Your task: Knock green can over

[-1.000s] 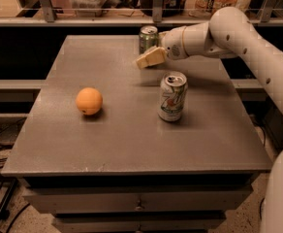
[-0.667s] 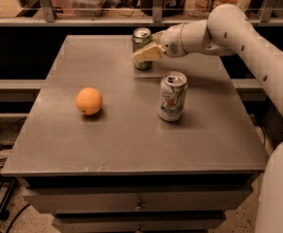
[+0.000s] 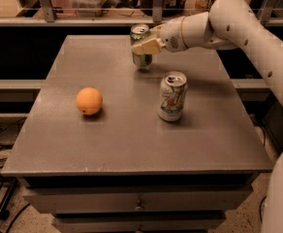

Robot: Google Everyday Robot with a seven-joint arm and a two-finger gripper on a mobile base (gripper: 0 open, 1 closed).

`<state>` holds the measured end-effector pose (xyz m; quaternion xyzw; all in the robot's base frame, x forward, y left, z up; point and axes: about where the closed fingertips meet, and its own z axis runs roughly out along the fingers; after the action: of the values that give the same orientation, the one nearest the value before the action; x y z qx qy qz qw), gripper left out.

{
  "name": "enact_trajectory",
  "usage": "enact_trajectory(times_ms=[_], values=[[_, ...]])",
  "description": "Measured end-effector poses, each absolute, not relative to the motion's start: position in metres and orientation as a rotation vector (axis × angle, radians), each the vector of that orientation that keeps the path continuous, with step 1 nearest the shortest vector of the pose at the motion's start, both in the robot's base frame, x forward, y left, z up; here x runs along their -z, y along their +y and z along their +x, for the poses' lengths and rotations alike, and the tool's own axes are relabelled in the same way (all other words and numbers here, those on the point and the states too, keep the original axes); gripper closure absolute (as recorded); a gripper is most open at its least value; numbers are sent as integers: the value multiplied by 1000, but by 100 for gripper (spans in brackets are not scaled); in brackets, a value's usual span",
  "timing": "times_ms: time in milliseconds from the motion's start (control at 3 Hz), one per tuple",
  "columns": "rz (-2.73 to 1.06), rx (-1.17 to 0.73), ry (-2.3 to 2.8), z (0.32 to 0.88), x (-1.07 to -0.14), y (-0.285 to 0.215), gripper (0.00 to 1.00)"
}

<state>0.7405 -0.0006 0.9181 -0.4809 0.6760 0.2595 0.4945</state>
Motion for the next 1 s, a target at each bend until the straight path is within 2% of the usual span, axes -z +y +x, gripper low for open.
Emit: enact_trajectory(times_ms=[333,667,1000], values=[[-1285,-491,1661,729,-939,0,100],[-1477,-268,1714,717,-944,-6,84],[-1656,-43,1744,713,-940,-17,61]])
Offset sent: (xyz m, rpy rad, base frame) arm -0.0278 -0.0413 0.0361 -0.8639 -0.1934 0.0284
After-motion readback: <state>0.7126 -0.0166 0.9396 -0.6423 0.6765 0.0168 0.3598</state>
